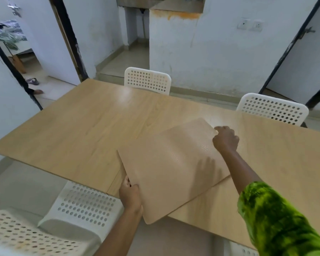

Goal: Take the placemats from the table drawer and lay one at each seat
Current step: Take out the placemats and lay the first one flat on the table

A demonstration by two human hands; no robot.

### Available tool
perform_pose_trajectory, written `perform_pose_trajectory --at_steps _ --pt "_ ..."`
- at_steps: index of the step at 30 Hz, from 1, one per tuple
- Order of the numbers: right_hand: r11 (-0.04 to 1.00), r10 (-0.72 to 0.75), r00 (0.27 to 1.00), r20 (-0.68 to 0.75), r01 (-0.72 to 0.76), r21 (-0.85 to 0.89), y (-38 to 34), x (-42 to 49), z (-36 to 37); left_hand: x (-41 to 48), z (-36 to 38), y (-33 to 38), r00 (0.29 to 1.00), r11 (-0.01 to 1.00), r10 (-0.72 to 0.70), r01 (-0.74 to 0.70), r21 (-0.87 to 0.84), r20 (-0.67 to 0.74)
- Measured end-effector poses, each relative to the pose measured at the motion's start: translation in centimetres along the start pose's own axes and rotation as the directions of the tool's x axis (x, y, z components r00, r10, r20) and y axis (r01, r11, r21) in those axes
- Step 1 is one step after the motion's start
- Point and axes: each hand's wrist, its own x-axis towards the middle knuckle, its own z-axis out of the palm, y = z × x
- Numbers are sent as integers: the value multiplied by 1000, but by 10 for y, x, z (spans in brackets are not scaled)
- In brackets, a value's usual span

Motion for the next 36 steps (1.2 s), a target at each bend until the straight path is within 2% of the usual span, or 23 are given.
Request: perform_pose_trajectory --at_steps 4,7,11,15,19,21,23,26,29,32,36 --pt "990 58 977 204 -83 116 7 -22 19 0 8 0 999 999 -10 11 38 -32" --pt "967 81 949 304 -149 207 13 -43 31 2 13 -2 1000 991 -13 12 133 10" --pt "959 52 937 345 -143 244 20 -73 47 -8 14 11 999 955 -34 24 297 27" --pt "960 -45 936 349 -56 274 23 -98 64 -16 13 19 993 888 -68 19 460 91" --pt "966 -97 926 366 0 257 26 -109 70 -18 11 21 996 859 -9 -39 510 91" --pt "968 -103 923 371 7 251 28 -111 69 -16 10 23 998 893 47 -66 445 52" --pt "969 -114 920 374 19 247 30 -110 68 -12 8 23 996 969 48 -64 239 72" --pt "968 -117 913 391 17 250 32 -108 66 -8 6 24 965 995 -74 88 -42 252" --pt "966 -115 910 398 9 259 32 -105 63 -3 6 25 924 985 -148 172 -36 353" --pt "956 -107 916 387 -12 293 32 -102 57 3 6 24 929 980 -166 193 -52 330" --pt "924 -22 932 362 -120 363 36 -90 47 4 3 27 932 969 -146 202 -140 333"
